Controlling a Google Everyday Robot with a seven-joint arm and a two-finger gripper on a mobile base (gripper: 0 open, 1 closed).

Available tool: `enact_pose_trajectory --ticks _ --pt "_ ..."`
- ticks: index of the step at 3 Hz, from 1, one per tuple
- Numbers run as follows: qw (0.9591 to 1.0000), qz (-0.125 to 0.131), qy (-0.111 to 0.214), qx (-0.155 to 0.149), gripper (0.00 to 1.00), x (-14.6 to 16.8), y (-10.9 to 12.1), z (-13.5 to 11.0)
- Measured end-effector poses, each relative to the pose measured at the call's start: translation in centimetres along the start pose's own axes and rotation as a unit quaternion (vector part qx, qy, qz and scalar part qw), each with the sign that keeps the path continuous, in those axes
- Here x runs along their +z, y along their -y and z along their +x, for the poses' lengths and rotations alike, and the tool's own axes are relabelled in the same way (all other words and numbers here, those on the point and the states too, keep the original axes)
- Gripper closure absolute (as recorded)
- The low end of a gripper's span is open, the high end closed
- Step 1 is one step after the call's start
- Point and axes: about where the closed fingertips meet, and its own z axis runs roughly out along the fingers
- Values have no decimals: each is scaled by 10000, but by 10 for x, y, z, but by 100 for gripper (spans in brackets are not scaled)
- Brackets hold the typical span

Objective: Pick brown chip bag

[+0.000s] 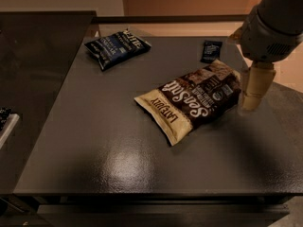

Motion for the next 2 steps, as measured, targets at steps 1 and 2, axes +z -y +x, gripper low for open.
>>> enact_pose_trajectory --ticks 1,2 --pt "9994 -71 -48 -338 0 18 13 -3" --pt "9980 -150 -122 -602 0 35 20 -1"
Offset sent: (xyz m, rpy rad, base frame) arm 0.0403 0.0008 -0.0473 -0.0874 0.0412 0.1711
